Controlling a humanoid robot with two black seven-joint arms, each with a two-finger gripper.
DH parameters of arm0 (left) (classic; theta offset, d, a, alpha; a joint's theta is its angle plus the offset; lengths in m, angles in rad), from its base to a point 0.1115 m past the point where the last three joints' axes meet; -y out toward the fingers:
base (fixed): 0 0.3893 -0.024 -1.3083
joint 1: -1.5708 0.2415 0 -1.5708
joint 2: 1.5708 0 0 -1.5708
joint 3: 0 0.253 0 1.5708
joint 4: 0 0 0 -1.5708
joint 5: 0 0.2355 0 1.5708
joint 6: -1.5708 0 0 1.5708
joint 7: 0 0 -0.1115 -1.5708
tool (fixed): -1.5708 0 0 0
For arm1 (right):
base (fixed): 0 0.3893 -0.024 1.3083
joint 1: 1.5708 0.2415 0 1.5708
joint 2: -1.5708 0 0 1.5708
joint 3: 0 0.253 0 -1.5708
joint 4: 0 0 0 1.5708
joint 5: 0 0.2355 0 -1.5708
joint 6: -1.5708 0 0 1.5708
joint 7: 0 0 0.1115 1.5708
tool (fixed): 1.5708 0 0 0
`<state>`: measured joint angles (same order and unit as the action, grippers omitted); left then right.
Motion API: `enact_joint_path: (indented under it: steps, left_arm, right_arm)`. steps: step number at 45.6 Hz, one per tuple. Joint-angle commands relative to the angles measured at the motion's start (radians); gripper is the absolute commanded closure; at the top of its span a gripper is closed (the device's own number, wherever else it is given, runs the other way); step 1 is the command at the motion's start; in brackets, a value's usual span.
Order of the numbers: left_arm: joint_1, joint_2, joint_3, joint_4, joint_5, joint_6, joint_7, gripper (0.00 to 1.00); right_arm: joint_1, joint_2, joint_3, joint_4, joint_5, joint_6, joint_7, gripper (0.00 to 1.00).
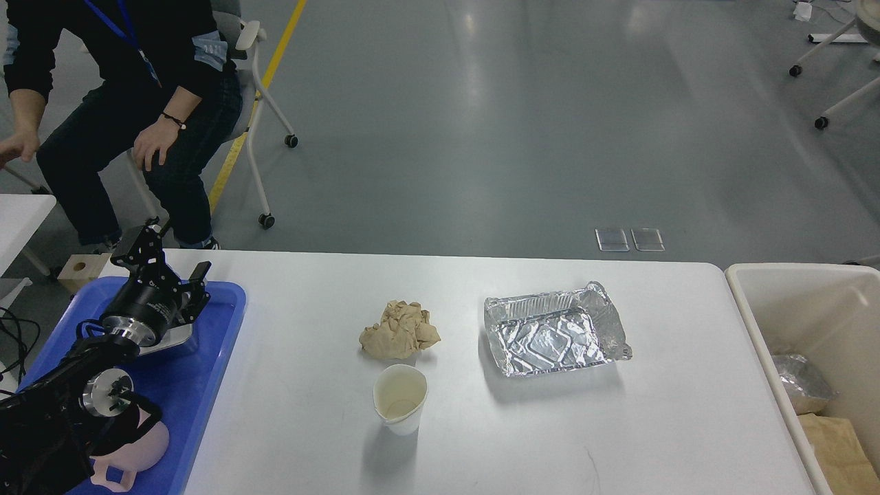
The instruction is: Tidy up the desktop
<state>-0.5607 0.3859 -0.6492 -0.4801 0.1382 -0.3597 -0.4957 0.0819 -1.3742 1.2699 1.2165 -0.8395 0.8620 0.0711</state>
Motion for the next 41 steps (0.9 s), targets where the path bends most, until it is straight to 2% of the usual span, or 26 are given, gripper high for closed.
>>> enact_joint_path:
  steps: [1,5,10,25,41]
  left_arm:
    - [0.004,-0.004,0.0,0.002,0.0,0.002,-0.001,0.02]
    - [0.011,-0.002,0.0,0.0,0.0,0.002,-0.001,0.02]
    - [0.015,-0.002,0.0,0.0,0.0,0.001,-0.001,0.02]
    - [0.015,-0.009,0.002,0.002,0.001,0.002,0.0,0.02]
    - [0.019,-0.015,0.031,0.003,0.0,0.001,-0.001,0.02]
  right_arm:
    - [-0.002,0.07,-0.007,0.098,-0.15,-0.196,-0.005,0.0]
    - [-0.011,0.129,-0.009,0.155,-0.211,-0.279,-0.019,0.0]
    - [-0.02,0.164,-0.011,0.245,-0.236,-0.281,-0.065,0.0]
    - [-0.048,0.21,-0.009,0.432,-0.237,-0.25,-0.06,0.0]
    - [-0.071,0.207,-0.021,0.475,-0.377,-0.21,-0.071,0.0]
